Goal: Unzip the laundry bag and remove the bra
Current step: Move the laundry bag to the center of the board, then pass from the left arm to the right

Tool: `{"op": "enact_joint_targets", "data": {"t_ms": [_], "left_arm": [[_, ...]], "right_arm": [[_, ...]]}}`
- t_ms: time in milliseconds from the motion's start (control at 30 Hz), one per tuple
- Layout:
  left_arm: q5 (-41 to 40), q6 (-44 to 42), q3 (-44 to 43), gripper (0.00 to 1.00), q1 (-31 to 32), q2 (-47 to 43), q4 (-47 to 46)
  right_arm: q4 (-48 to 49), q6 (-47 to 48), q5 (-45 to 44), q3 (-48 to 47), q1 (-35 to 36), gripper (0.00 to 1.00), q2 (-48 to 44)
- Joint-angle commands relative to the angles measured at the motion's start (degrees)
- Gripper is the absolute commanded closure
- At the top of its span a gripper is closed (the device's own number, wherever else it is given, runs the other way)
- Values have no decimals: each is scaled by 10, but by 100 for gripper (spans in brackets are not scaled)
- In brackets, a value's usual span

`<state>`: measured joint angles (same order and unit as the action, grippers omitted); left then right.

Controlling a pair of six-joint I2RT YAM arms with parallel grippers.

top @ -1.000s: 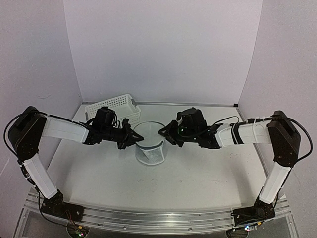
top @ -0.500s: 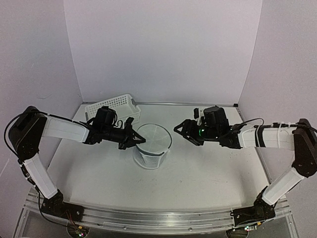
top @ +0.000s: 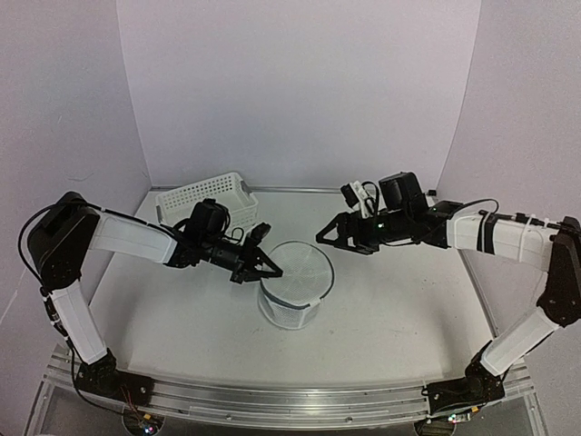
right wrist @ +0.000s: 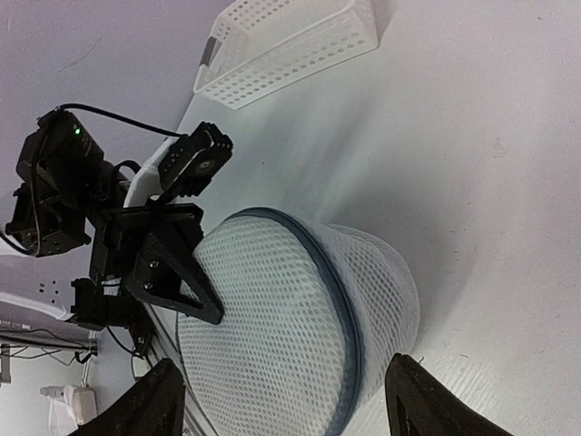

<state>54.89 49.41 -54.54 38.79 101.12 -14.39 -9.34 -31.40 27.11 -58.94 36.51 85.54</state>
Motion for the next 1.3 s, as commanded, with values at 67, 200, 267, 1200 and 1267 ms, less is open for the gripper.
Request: {"op": "enact_joint_targets", "data": {"t_ms": [67,200,267,1200,1267], "left_arm": [[54,-28,-47,100,31,2,-22],[62,-32,-55,100,43,7,-21],[62,-33,-55,100,47,8,-21],[30,-28,-69,54,50,14,5],[20,-30,-75,48,49,14,17]], "right_arm": [[-40,38,129,-28,8,26,40],[-42,37,135,-23,26,28,59],[-42,38,140,-20,32,29,61],[-40,-8,47,31,41,100,-14],[-40,-15,37,28,39,100,-24]]}}
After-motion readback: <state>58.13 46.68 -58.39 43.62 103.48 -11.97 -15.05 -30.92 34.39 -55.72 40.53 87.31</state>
